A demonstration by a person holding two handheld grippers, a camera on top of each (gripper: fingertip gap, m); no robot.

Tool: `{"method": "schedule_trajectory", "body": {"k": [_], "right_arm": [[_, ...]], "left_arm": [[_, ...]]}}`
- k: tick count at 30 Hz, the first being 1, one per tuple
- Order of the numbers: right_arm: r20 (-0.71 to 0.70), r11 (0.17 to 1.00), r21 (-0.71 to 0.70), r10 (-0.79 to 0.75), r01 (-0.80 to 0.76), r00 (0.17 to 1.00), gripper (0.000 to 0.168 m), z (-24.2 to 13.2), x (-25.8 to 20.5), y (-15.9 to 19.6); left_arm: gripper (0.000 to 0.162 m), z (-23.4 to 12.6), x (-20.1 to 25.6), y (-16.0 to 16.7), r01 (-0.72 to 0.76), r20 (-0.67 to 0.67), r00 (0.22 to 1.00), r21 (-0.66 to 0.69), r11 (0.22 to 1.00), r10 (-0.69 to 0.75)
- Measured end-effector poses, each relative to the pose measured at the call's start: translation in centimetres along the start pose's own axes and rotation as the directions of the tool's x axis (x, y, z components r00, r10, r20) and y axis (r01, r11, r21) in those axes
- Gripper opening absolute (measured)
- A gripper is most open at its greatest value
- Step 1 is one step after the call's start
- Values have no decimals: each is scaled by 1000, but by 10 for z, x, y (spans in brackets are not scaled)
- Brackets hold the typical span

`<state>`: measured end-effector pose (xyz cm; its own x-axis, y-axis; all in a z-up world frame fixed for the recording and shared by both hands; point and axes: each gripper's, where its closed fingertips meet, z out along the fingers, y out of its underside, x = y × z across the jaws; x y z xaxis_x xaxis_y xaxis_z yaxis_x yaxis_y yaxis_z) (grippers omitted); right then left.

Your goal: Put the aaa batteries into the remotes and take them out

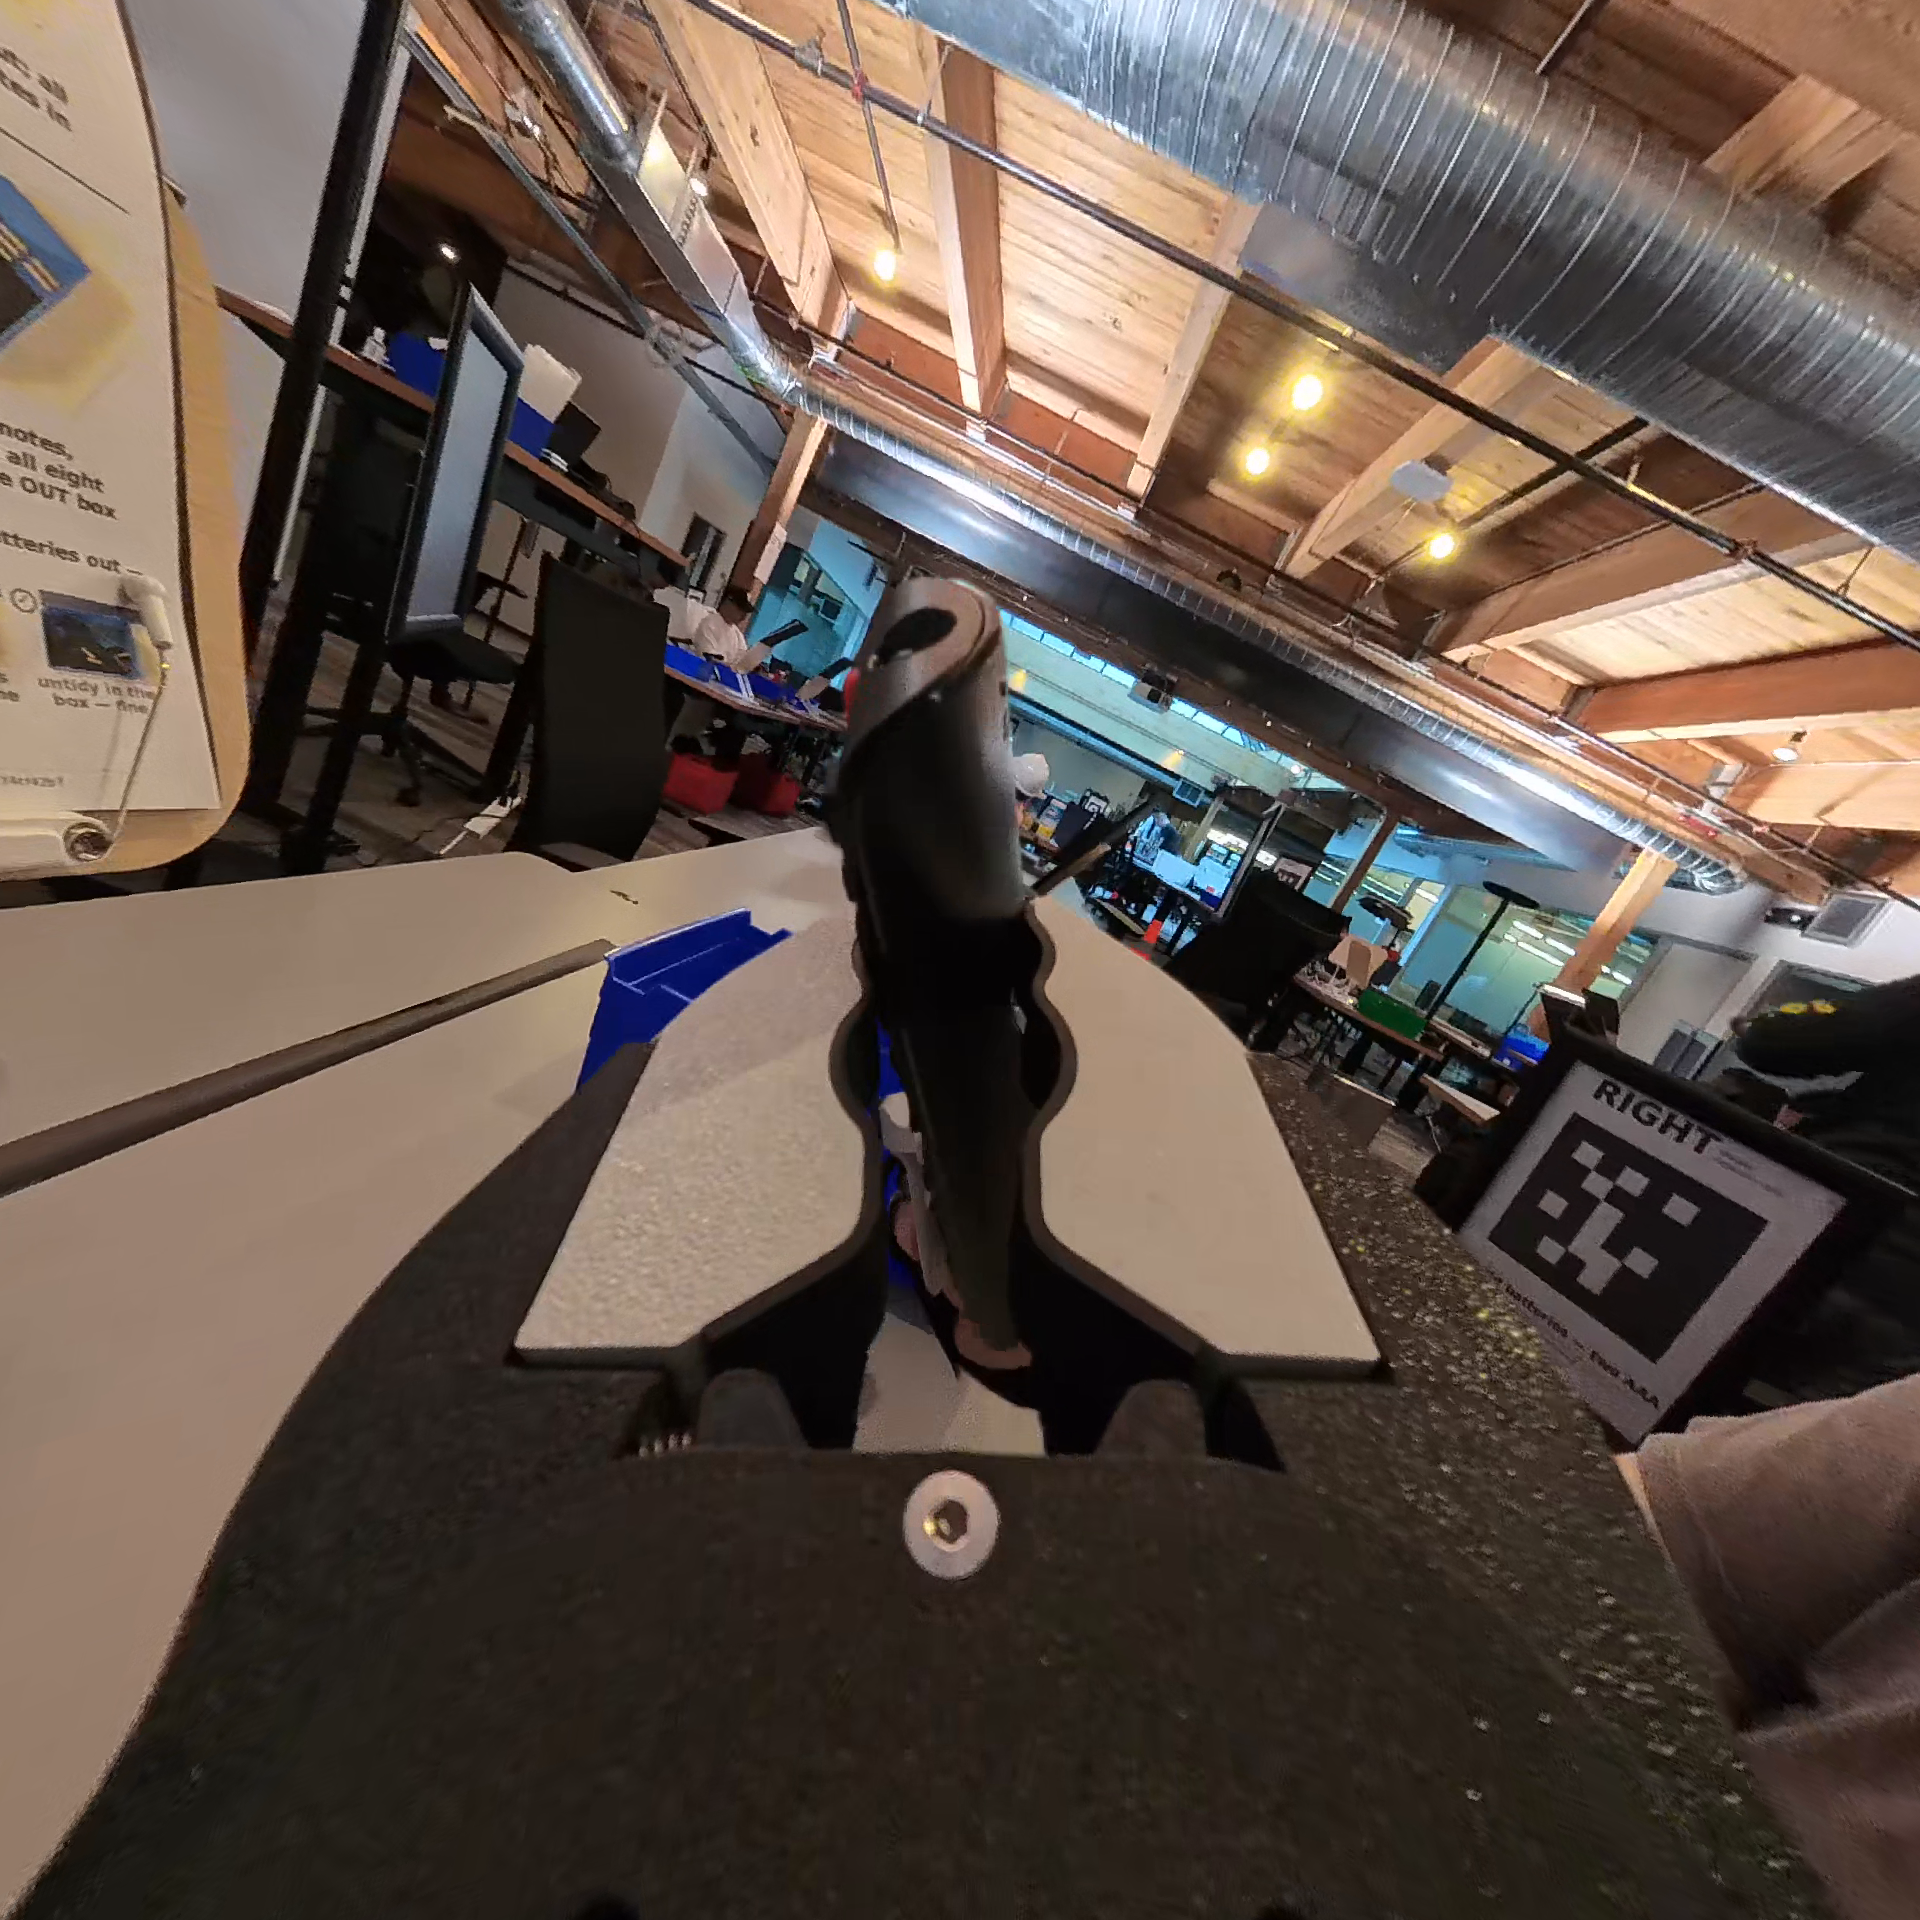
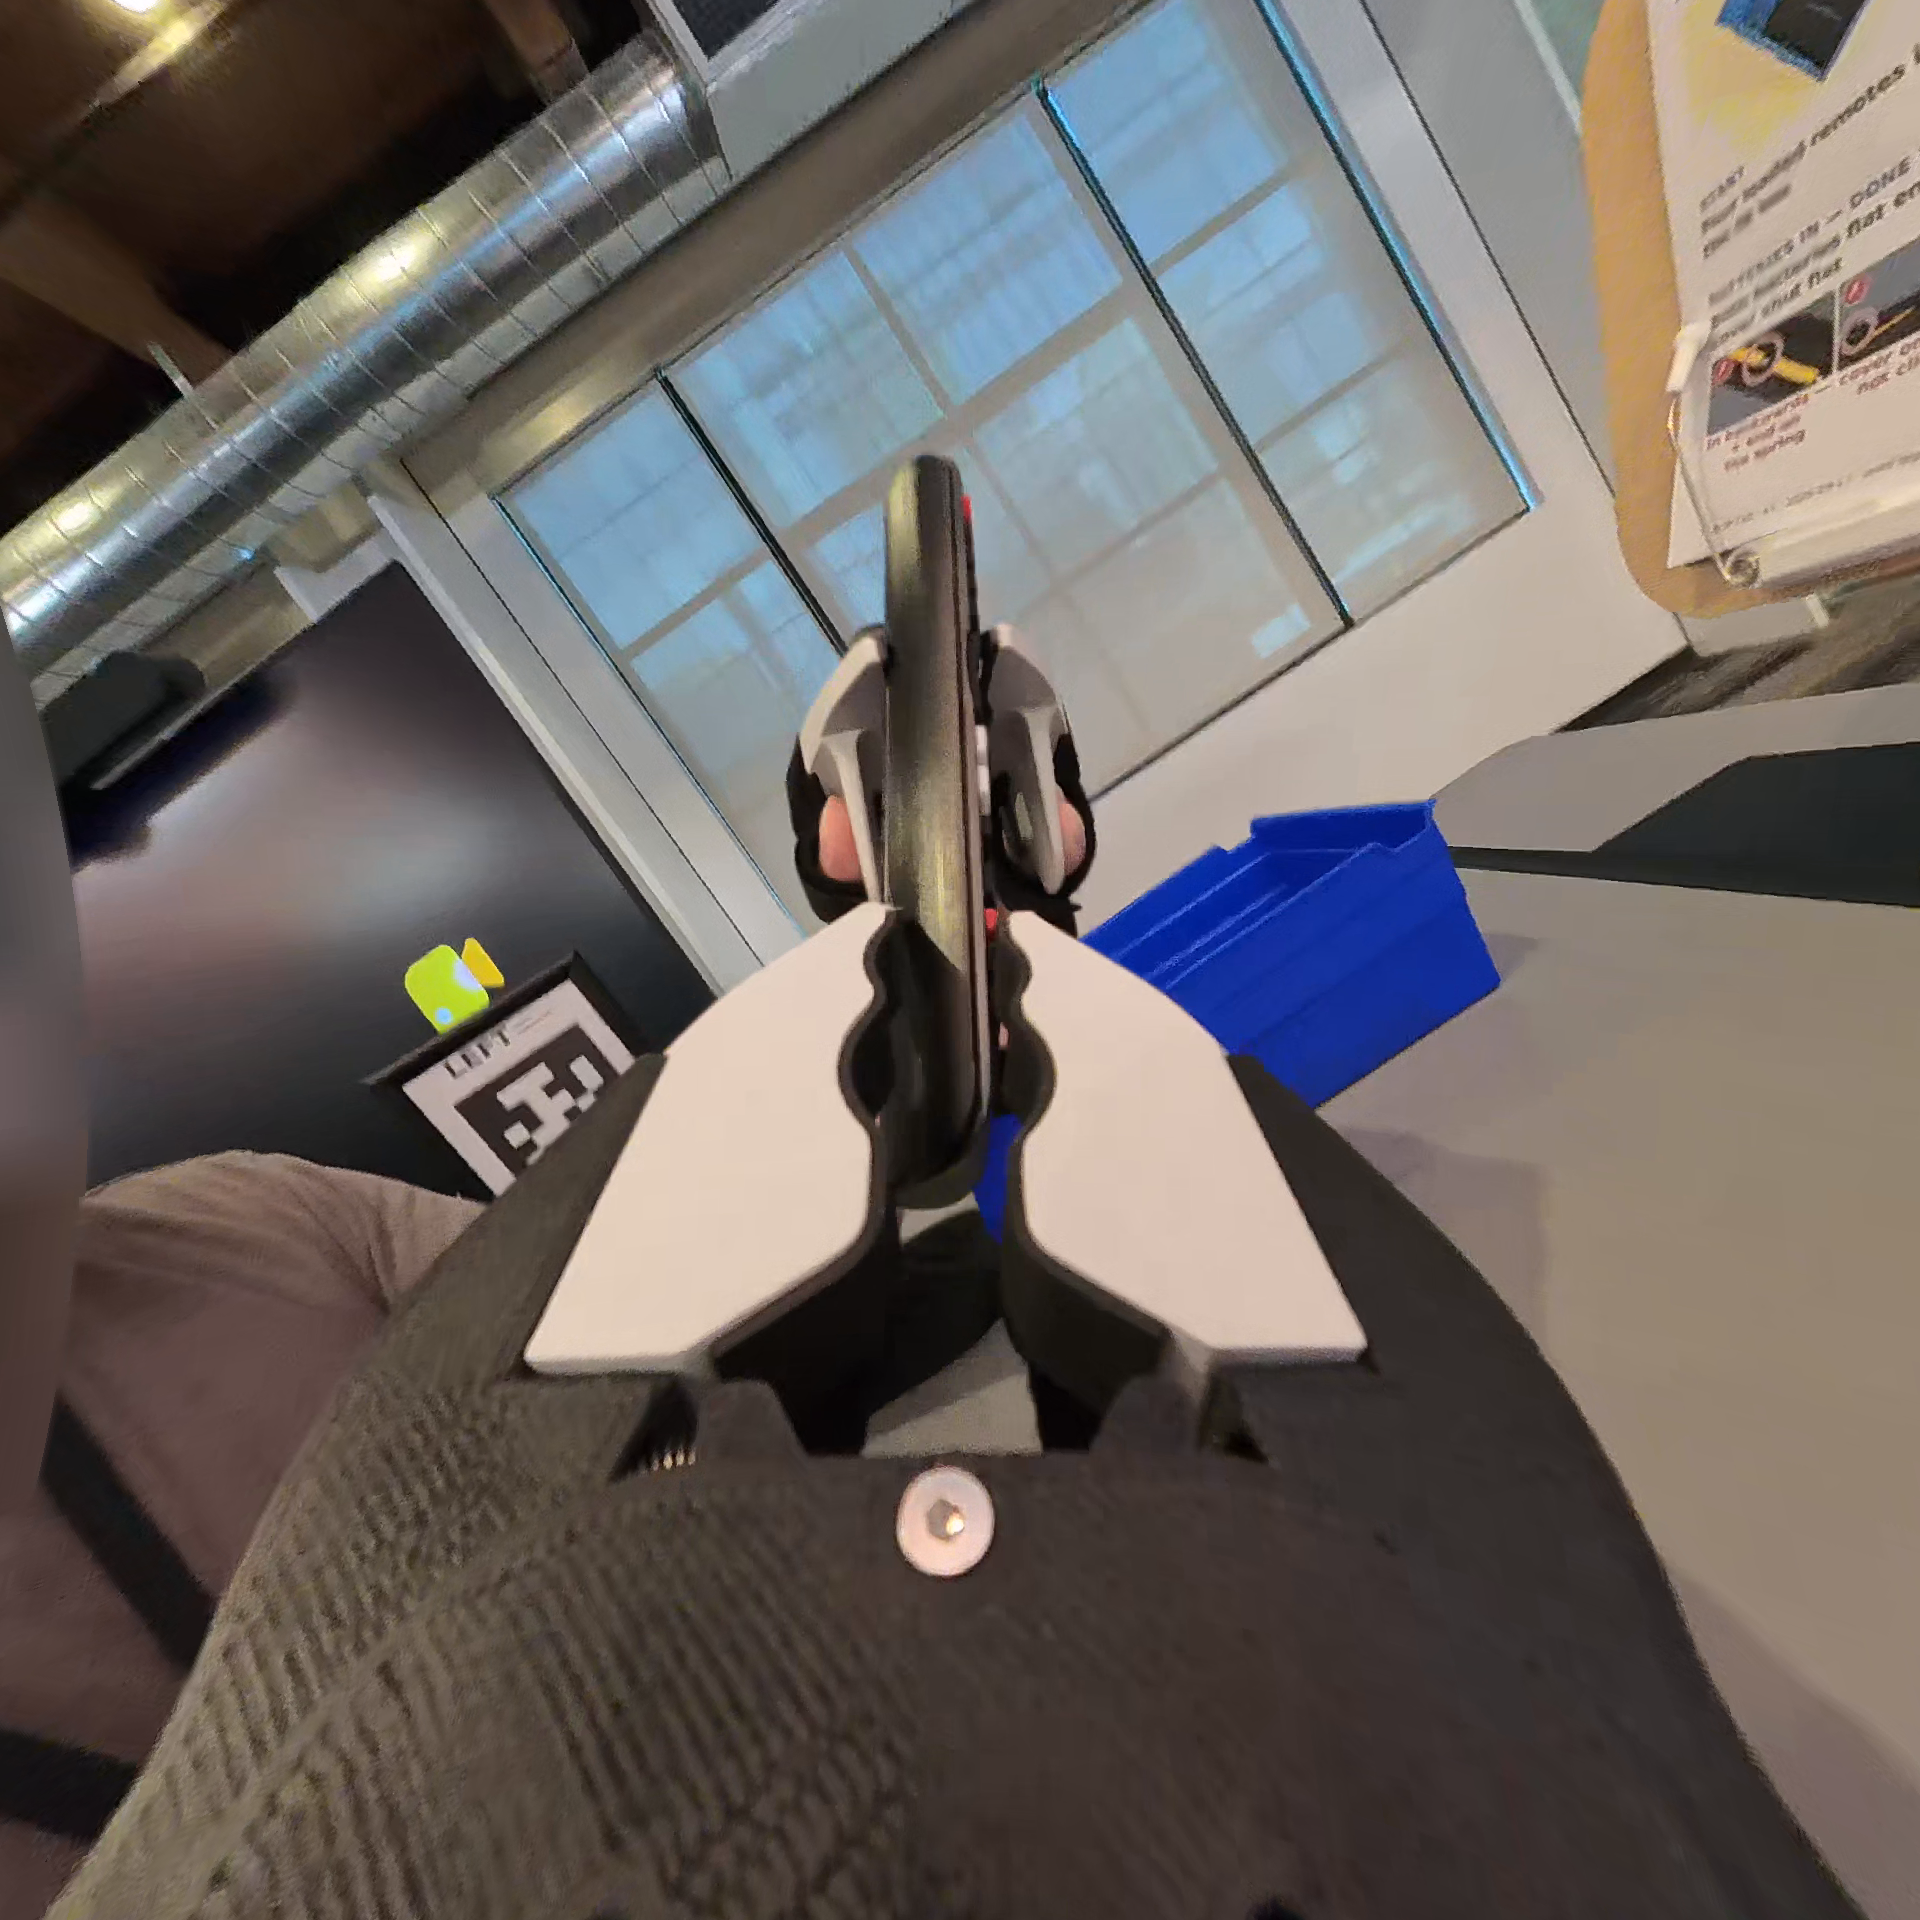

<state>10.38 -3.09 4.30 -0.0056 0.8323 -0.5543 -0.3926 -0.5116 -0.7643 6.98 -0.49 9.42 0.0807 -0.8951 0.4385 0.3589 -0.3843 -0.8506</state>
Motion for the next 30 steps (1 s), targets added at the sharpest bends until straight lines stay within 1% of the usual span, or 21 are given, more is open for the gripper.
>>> {"method": "schedule_trajectory", "body": {"k": [2, 3, 6, 7, 9, 10, 12, 14, 17, 21, 22, 23, 24, 27, 29, 30], "right_arm": [[-3, 998, -62, -32, 32, 999, 19, 1, -2, 5], [-2, 997, -58, -57, 57, 998, 21, 2, -3, 5], [38, 998, -9, -67, 67, 997, 53, 2, -11, 6], [41, 998, -5, -68, 68, 997, 59, 2, -11, 9], [57, 998, 3, -64, 64, 996, 60, 2, -12, 14], [76, 998, 19, -65, 64, 995, 61, 2, -15, 14], [94, 992, 75, -110, 103, 990, 61, 2, -22, 9], [75, 986, 99, -143, 136, 987, 61, 4, -24, 6], [96, 992, 73, -108, 101, 990, 61, 10, -24, 11], [140, 994, 96, -55, 41, 989, 61, 18, -27, 16], [146, 994, 100, -55, 40, 988, 59, 21, -28, 18], [164, 994, 98, -68, 52, 984, 46, 22, -31, 20], [172, 993, 92, -90, 75, 981, 24, 22, -33, 22], [138, 985, 87, -159, 148, 978, 23, 18, -33, 20], [131, 990, 78, -130, 121, 983, 23, 10, -31, 13], [122, 993, 62, -106, 99, 987, 23, 6, -29, 10]], "left_arm": [[22, 2, 1, 1, 7, 17, 1000, 7, 1000, -7], [22, 2, 0, 1, 10, 27, 1000, 6, 1000, -11], [22, 1, 7, -5, 25, -5, 1000, 32, 999, -25], [23, 0, 10, -8, 29, -17, 999, 46, 999, -29], [23, -1, 16, -13, -13, -29, 999, 64, 998, 15], [23, -2, 17, -15, -39, -11, 999, 75, 996, 40], [23, -3, 19, -17, -83, -2, 997, 82, 993, 83], [23, -4, 24, -23, -75, -16, 997, 121, 990, 78], [23, -7, 31, -30, -69, -42, 996, 175, 982, 77], [23, -10, 38, -37, -111, -35, 992, 207, 972, 121], [23, -10, 41, -38, -120, -42, 990, 209, 971, 131], [23, -10, 42, -38, -120, -47, 990, 210, 970, 133], [23, -10, 42, -38, -126, -41, 990, 203, 971, 137], [24, -9, 44, -34, -122, -85, 987, 143, 982, 135], [25, -11, 44, -30, -118, -120, 985, 56, 991, 124], [28, -14, 43, -30, -123, -130, 984, 22, 992, 125]]}}
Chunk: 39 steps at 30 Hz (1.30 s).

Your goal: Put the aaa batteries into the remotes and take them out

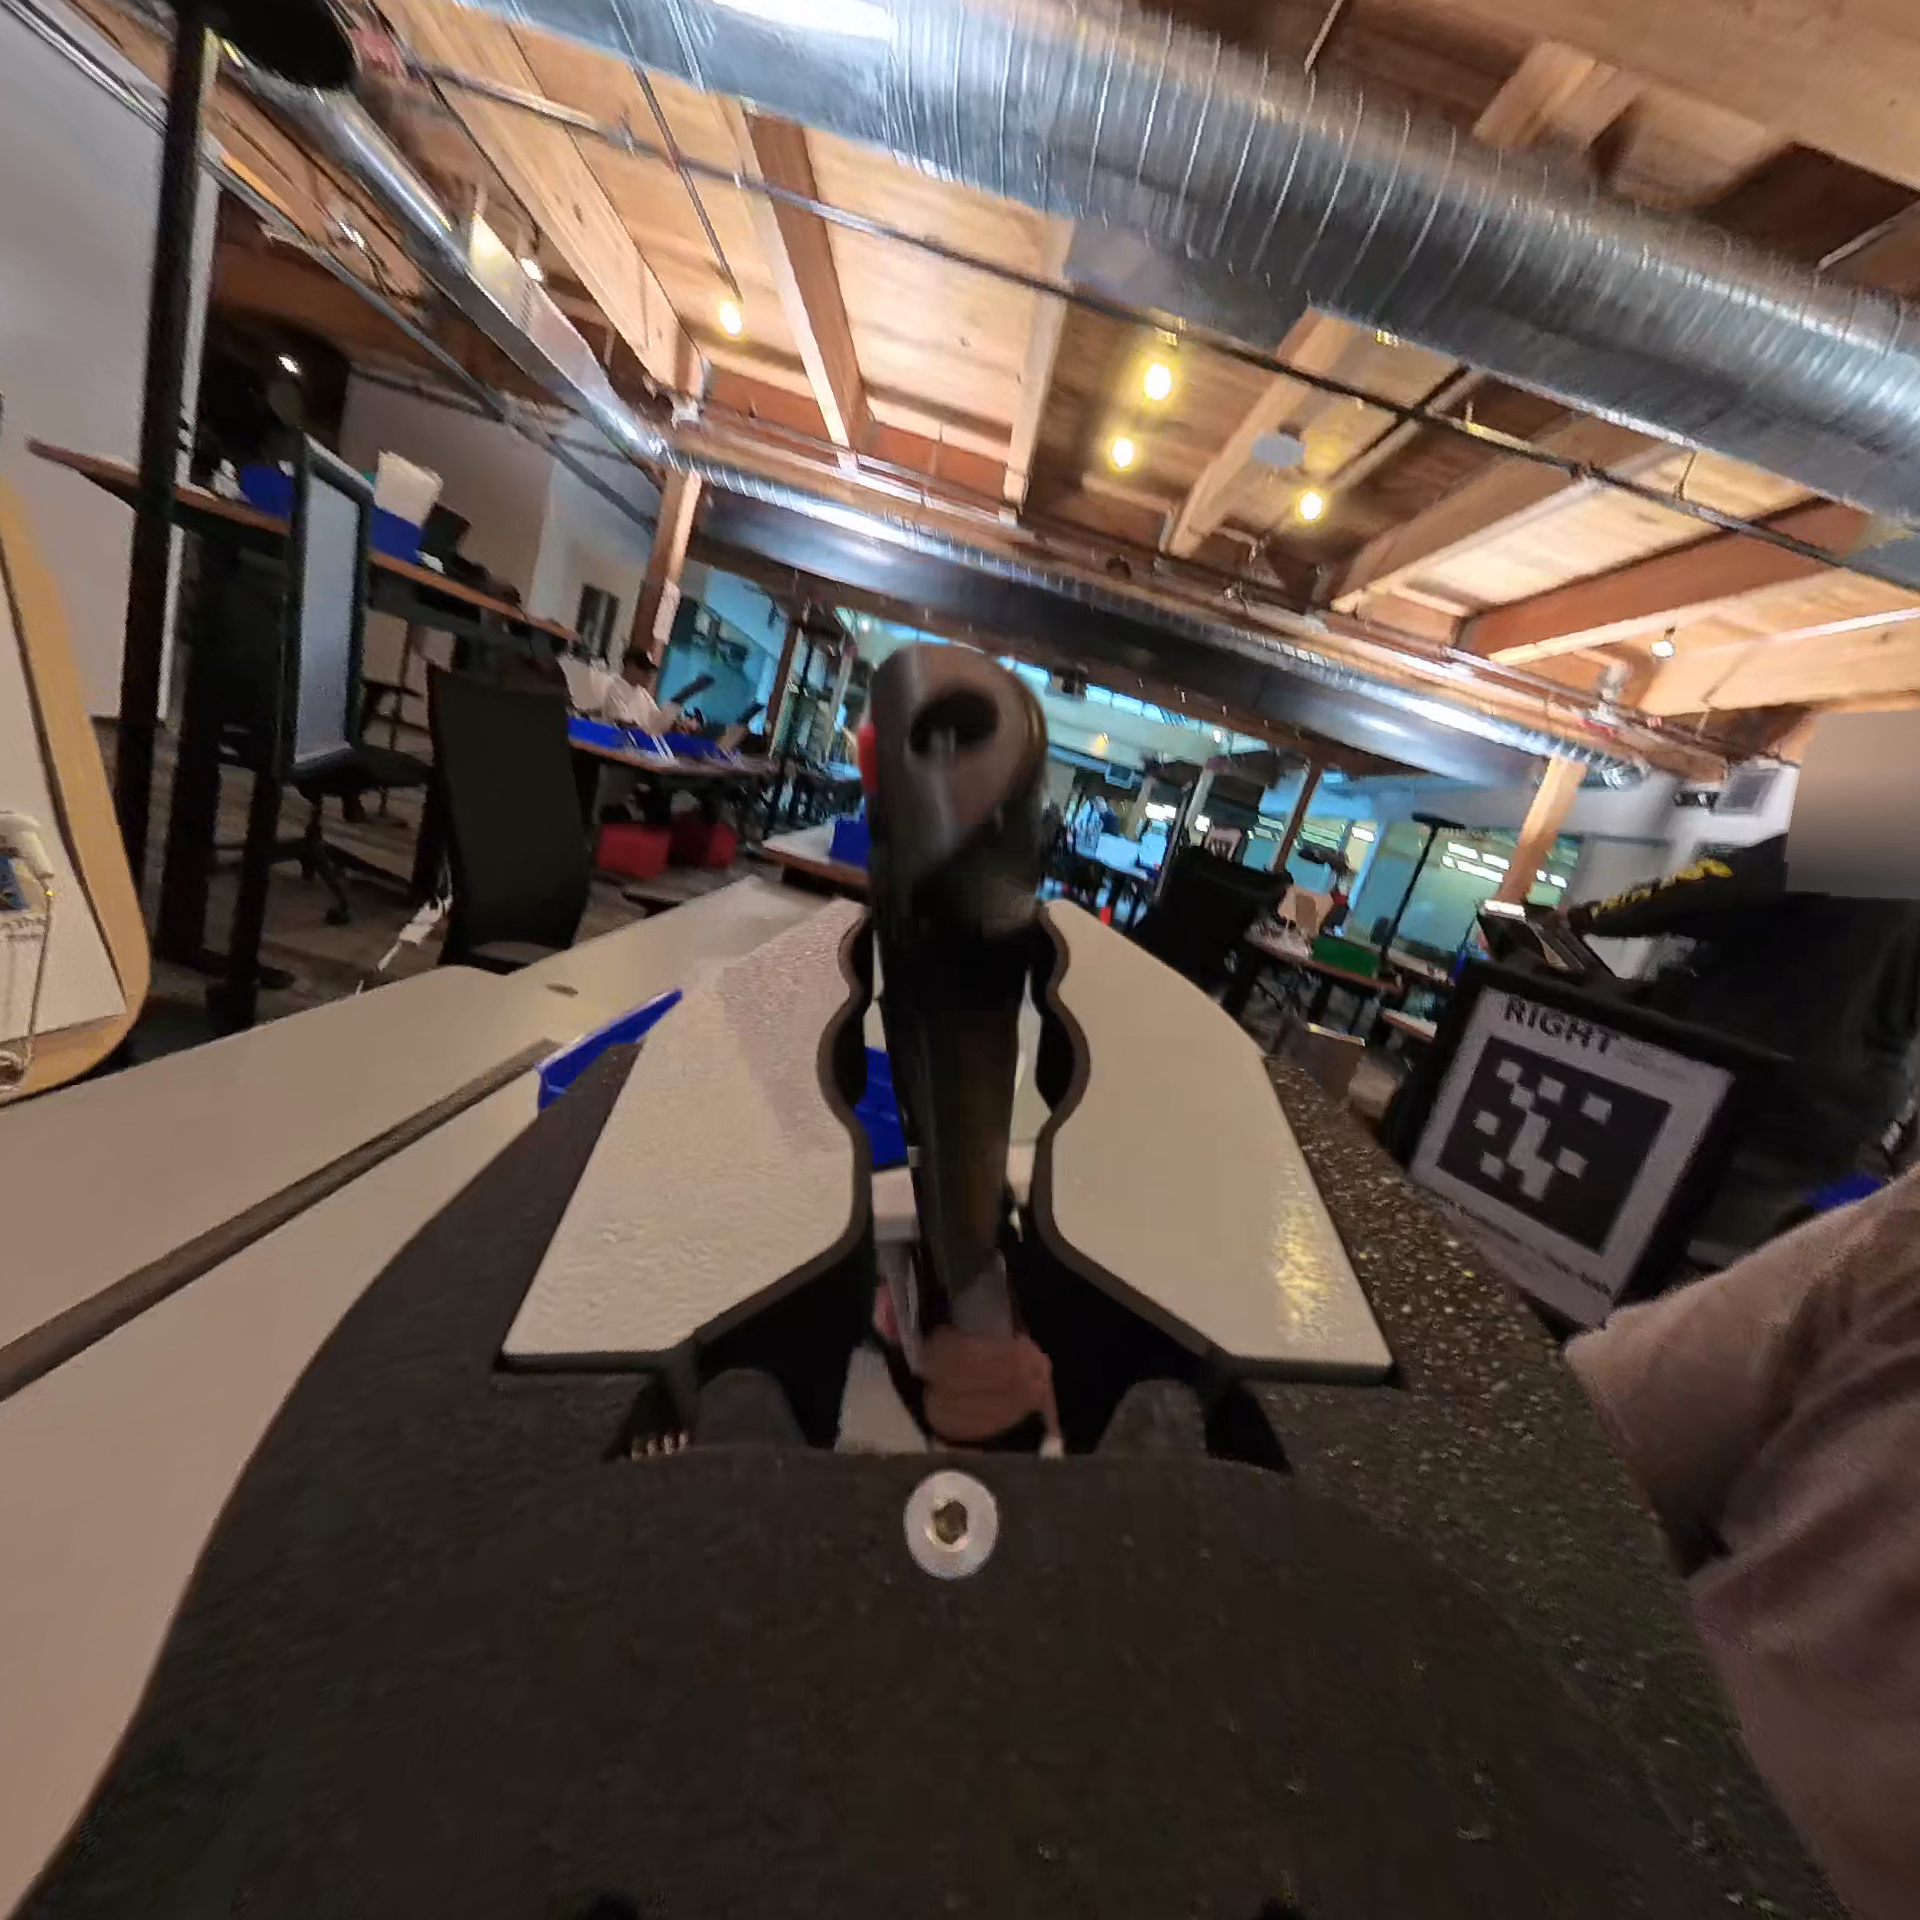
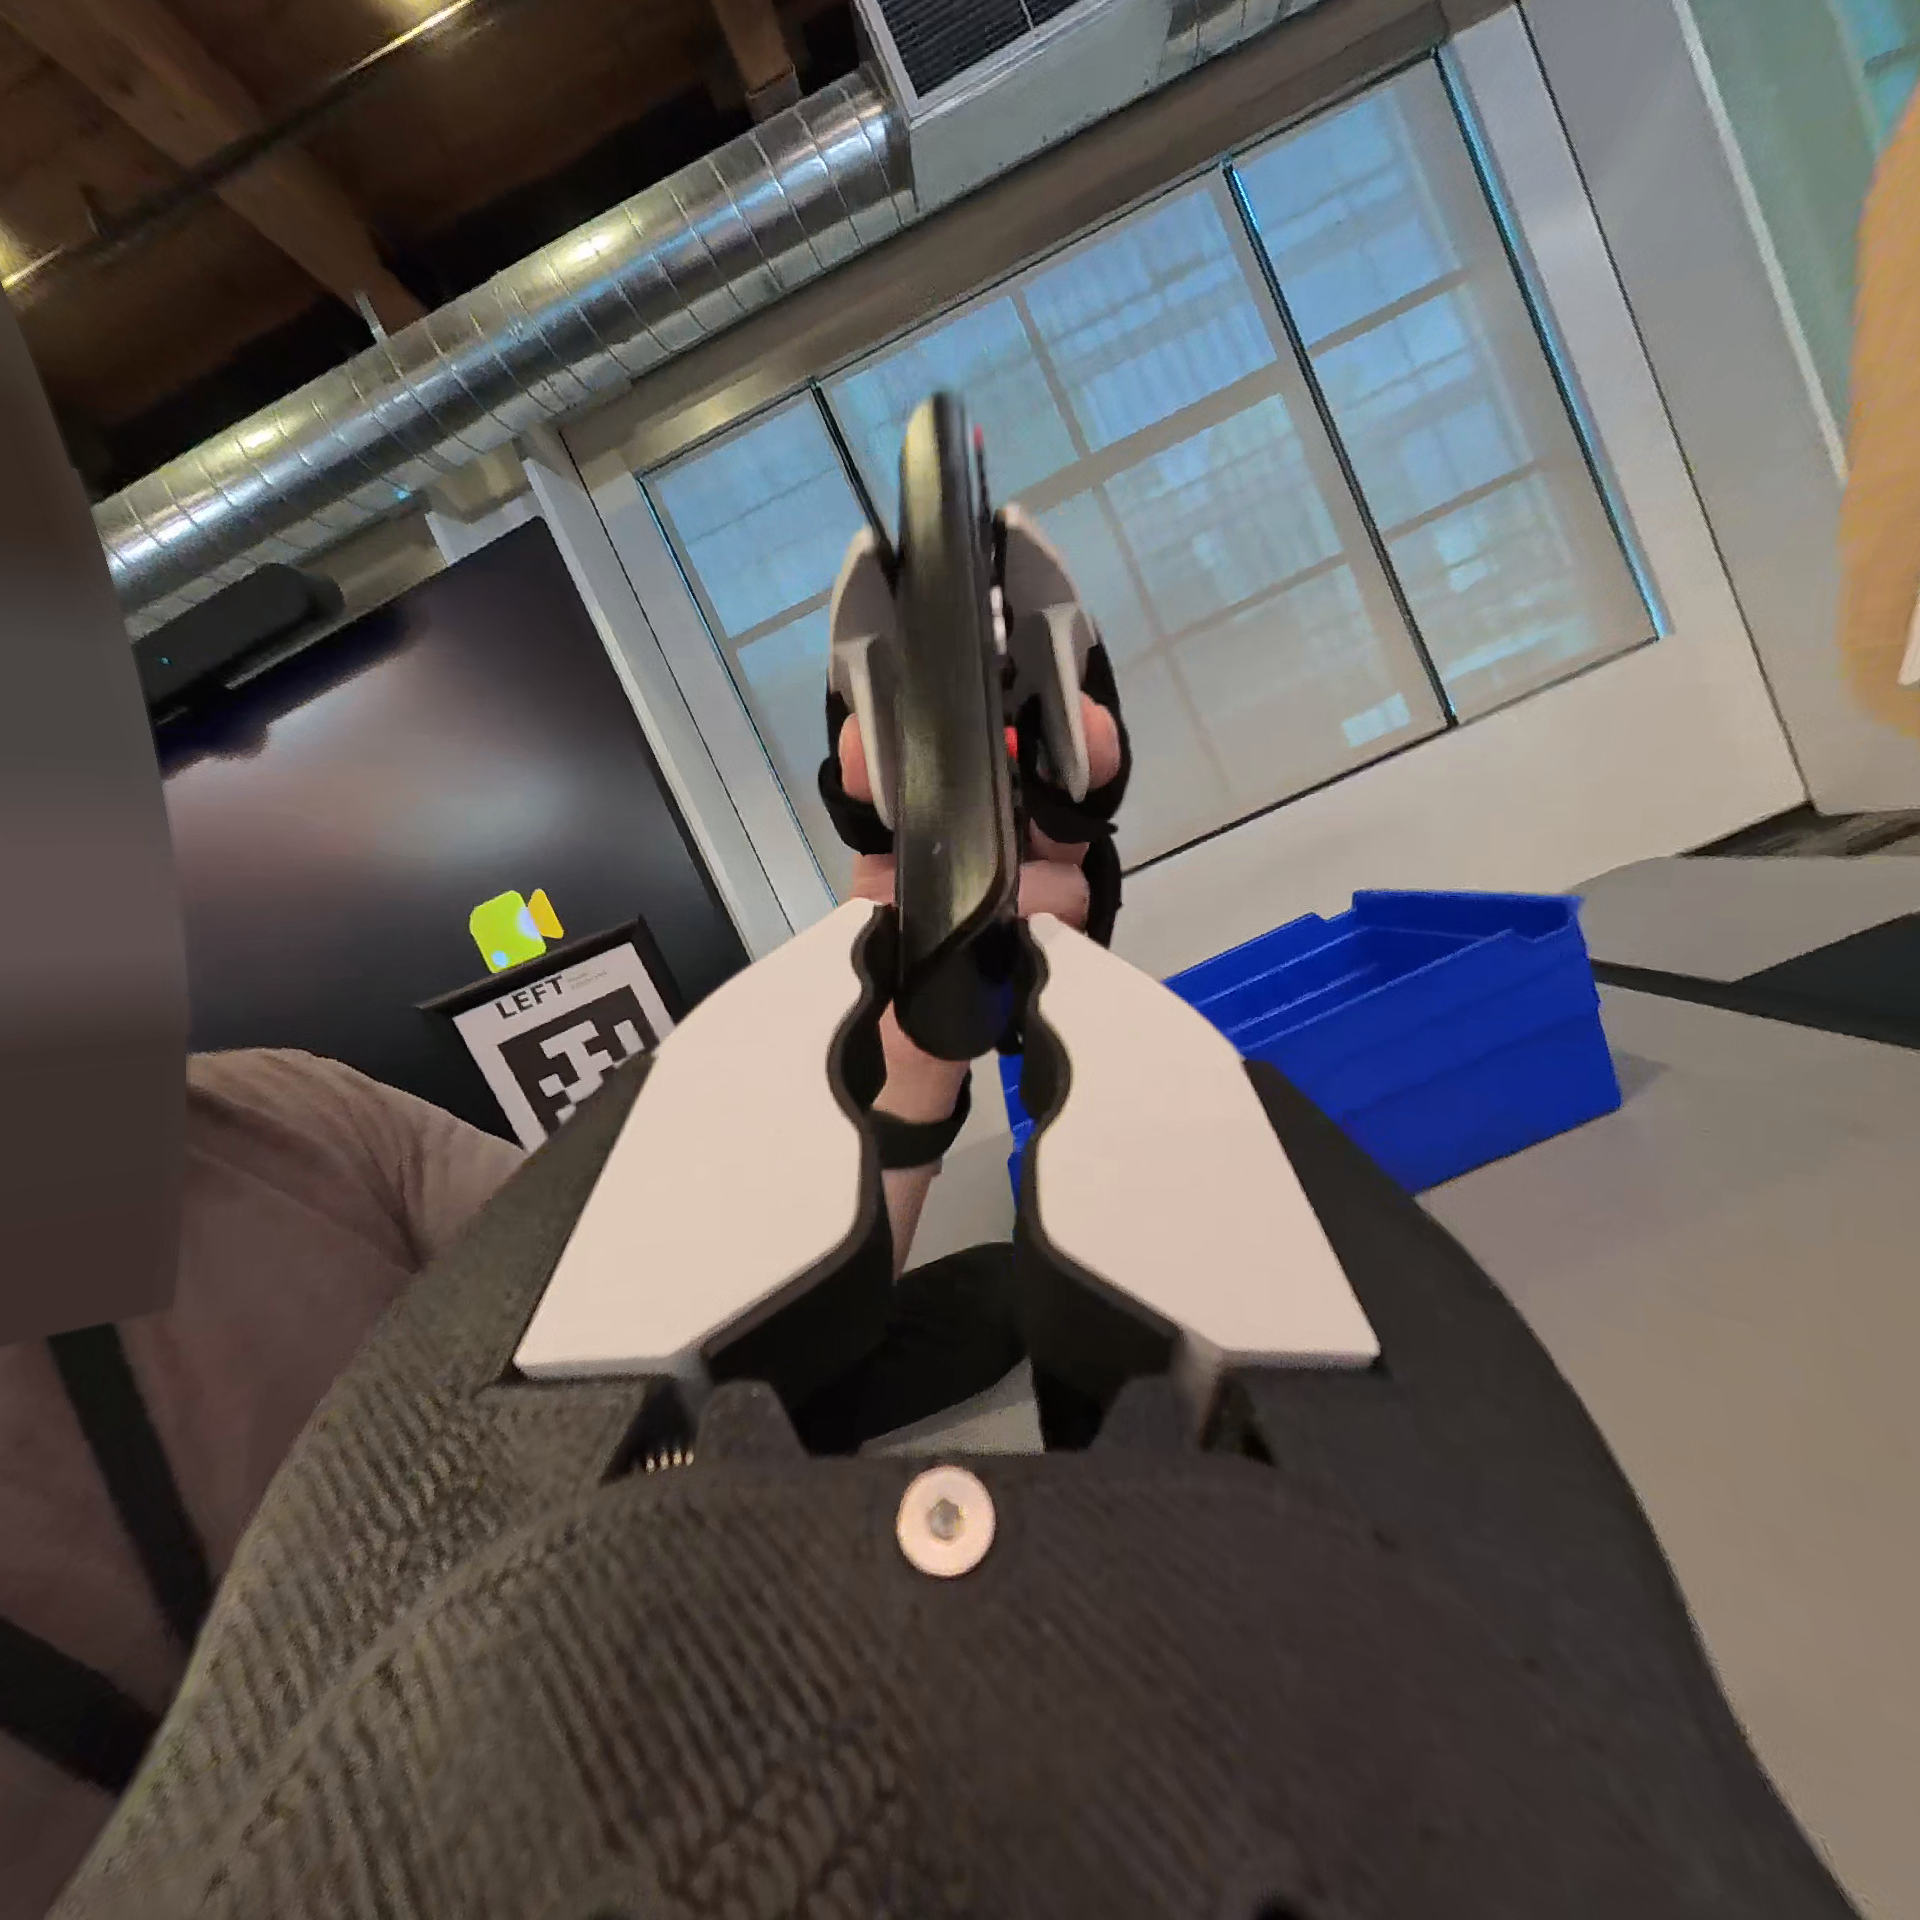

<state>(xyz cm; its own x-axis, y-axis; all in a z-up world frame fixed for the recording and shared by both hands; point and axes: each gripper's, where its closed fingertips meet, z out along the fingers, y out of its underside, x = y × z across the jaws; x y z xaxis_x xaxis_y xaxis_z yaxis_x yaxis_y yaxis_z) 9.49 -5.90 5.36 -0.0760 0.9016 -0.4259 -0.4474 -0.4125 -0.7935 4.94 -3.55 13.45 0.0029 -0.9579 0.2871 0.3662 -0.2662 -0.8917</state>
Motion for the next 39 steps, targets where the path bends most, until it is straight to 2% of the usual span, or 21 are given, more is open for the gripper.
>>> {"method": "schedule_trajectory", "body": {"k": [4, 7, 9, 13, 18, 20, 23, 27, 31, 39], "right_arm": [[-89, 990, -138, 18, -30, 996, 22, -17, 6, -10], [-182, 975, -163, 118, -149, 976, 21, -23, 13, -19], [-201, 967, -147, 174, -206, 964, 21, -25, 15, -24], [-222, 934, -79, 324, -348, 920, 22, -31, 25, -22], [-200, 892, 43, 448, -449, 871, 21, -51, 44, -18], [-197, 902, 75, 432, -426, 880, 22, -58, 48, -24], [-224, 928, 57, 372, -369, 901, 21, -61, 48, -29], [-227, 946, 24, 320, -323, 920, 21, -56, 43, -35], [-241, 960, -27, 264, -279, 934, 21, -49, 40, -34], [-232, 972, -54, 212, -230, 949, 22, -47, 34, -42]], "left_arm": [[38, -16, -3, 7, -77, 7, 997, -153, 985, 79], [41, -19, 3, 28, -102, -44, 995, -297, 949, 94], [41, -19, 2, 40, -103, -42, 995, -360, 927, 94], [43, -19, -11, 47, -91, 8, 995, -383, 919, 102], [58, -34, -33, 46, -33, 119, 989, -406, 913, 89], [58, -36, -38, 44, -9, 139, 988, -381, 925, 66], [48, -35, -44, 48, 42, 150, 988, -373, 927, 16], [45, -33, -49, 68, 88, 149, 989, -442, 893, -23], [28, -24, -44, 74, 43, 107, 994, -445, 895, 5], [27, -19, -39, 71, 4, 71, 997, -417, 909, 28]]}}
